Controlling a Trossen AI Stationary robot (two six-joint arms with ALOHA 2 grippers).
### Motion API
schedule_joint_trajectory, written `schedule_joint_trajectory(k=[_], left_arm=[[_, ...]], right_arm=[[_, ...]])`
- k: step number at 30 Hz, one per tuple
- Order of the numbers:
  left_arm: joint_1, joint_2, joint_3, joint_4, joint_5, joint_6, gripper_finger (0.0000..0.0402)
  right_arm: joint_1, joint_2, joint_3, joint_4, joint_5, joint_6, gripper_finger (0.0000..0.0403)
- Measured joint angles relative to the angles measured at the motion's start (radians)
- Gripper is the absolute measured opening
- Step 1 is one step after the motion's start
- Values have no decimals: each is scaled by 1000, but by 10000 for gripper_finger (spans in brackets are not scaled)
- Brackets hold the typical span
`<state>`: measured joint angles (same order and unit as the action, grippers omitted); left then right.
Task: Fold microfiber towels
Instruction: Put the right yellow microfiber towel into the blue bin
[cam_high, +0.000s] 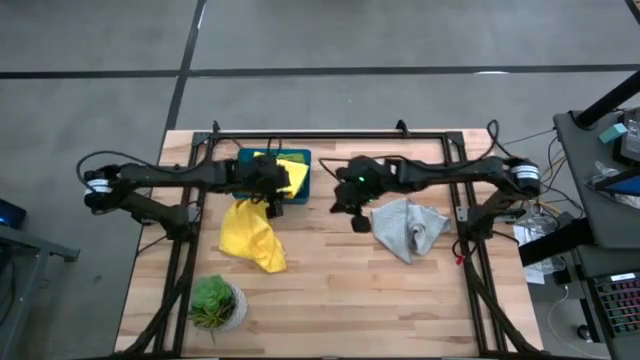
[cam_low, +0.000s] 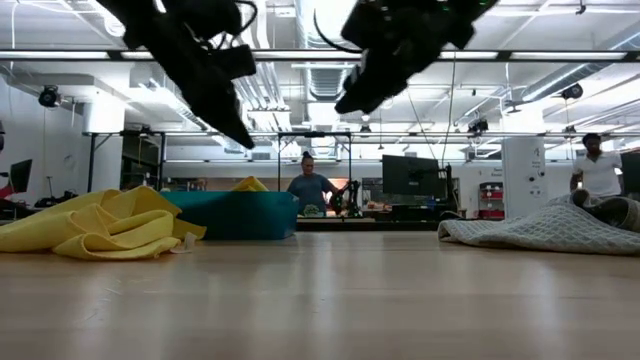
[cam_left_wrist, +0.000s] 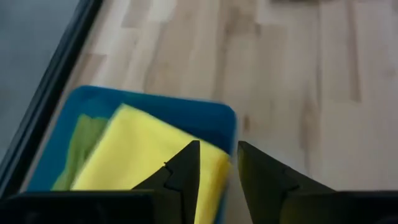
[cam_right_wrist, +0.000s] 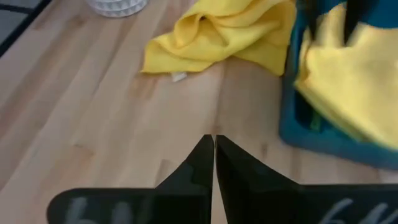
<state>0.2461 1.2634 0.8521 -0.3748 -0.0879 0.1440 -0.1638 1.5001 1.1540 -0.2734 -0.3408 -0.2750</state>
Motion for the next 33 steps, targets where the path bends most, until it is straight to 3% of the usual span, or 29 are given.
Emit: schedule_joint_trajectory(k=[4, 12, 23, 33], left_arm=[[74, 76, 59, -14, 38, 67, 75], [239, 281, 291, -201, 253, 297, 83], [339, 542, 469, -296, 229, 431, 185], [374, 583, 476, -289, 209, 447, 189]], right_arm=[[7, -84, -141, 134, 1, 55, 8], [7, -193, -342, 350, 2, 125, 9], [6, -210, -427, 429, 2, 122, 9], [2, -209, -431, 428, 4, 80, 9]])
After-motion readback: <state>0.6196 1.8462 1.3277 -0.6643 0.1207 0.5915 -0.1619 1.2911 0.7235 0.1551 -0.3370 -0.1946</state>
